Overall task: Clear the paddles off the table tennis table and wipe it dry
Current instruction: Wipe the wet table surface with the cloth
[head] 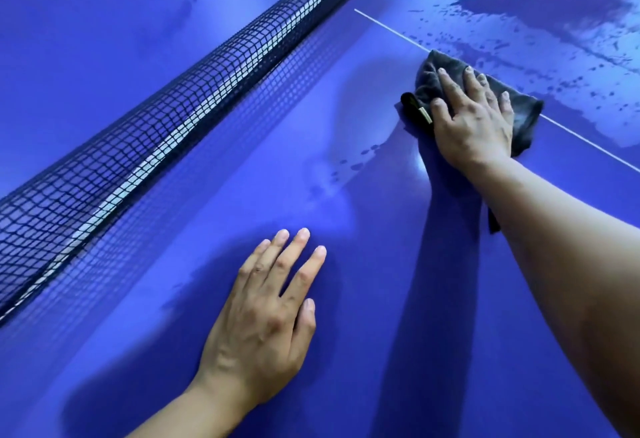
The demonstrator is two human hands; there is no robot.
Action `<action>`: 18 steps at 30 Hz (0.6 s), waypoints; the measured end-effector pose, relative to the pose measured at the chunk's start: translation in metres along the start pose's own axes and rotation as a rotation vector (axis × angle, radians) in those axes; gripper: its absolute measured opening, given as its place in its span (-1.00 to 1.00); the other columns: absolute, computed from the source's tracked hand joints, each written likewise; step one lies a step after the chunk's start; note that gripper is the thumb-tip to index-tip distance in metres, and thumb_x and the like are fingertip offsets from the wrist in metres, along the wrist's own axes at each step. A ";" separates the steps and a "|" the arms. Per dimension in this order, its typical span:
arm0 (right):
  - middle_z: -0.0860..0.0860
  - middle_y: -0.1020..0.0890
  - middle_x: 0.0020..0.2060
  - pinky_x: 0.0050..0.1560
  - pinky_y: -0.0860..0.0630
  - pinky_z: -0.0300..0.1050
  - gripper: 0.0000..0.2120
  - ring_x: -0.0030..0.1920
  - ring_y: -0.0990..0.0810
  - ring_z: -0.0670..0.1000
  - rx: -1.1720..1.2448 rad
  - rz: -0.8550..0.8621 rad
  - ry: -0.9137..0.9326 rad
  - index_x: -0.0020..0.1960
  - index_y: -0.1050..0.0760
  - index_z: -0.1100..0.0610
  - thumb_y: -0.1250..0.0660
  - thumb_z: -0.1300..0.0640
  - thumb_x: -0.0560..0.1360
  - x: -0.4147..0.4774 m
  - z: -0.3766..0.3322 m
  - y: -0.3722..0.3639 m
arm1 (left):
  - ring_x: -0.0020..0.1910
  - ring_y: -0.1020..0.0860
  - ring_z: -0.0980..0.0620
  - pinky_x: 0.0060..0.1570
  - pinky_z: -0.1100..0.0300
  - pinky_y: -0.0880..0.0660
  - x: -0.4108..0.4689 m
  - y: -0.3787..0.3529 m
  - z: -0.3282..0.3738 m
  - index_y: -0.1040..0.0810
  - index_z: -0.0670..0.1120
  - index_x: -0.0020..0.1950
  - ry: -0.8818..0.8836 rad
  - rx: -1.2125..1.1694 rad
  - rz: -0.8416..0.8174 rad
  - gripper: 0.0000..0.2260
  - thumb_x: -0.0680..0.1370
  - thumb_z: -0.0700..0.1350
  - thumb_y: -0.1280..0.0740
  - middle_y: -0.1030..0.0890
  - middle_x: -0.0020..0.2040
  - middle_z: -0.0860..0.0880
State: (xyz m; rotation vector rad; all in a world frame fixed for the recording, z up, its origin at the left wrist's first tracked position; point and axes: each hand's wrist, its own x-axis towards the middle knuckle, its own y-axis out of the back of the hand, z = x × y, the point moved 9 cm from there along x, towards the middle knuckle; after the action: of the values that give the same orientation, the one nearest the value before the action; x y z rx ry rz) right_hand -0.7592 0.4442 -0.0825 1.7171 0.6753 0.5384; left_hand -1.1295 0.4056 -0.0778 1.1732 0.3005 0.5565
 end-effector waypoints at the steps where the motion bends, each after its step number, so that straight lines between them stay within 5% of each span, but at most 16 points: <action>1: -0.03 -0.11 0.65 0.62 0.15 0.13 -0.46 0.64 0.00 -0.05 -0.002 0.008 0.018 0.61 -0.14 -0.27 0.00 -0.19 0.63 -0.010 -0.011 -0.001 | 0.60 -0.18 -0.05 0.53 -0.10 -0.19 -0.001 0.003 -0.002 -0.35 -0.07 0.55 0.016 -0.043 0.010 -0.52 0.62 -0.06 -0.15 -0.27 0.59 -0.04; 5: -0.01 -0.15 0.64 0.62 0.12 0.17 -0.47 0.64 -0.04 -0.02 -0.042 0.014 0.205 0.61 -0.14 -0.27 -0.04 -0.17 0.64 -0.075 -0.080 -0.017 | 0.57 -0.22 0.04 0.52 -0.02 -0.21 -0.010 0.021 -0.012 -0.36 -0.08 0.55 0.105 -0.249 0.088 -0.51 0.59 -0.09 -0.17 -0.31 0.56 -0.02; 18: 0.04 -0.21 0.62 0.60 0.05 0.21 -0.45 0.64 -0.09 0.03 -0.002 -0.006 0.396 0.61 -0.21 -0.19 -0.03 -0.16 0.62 -0.284 -0.262 -0.057 | 0.47 -0.39 -0.23 0.42 -0.21 -0.29 -0.237 0.078 -0.126 -0.45 -0.15 0.46 0.284 0.050 0.135 -0.50 0.54 -0.04 -0.16 -0.37 0.52 -0.18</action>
State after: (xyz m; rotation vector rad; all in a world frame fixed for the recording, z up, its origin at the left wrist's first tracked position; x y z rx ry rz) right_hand -1.1493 0.4449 -0.0771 1.6194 0.9575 0.8874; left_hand -1.4089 0.3937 -0.0666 1.1690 0.4818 0.8406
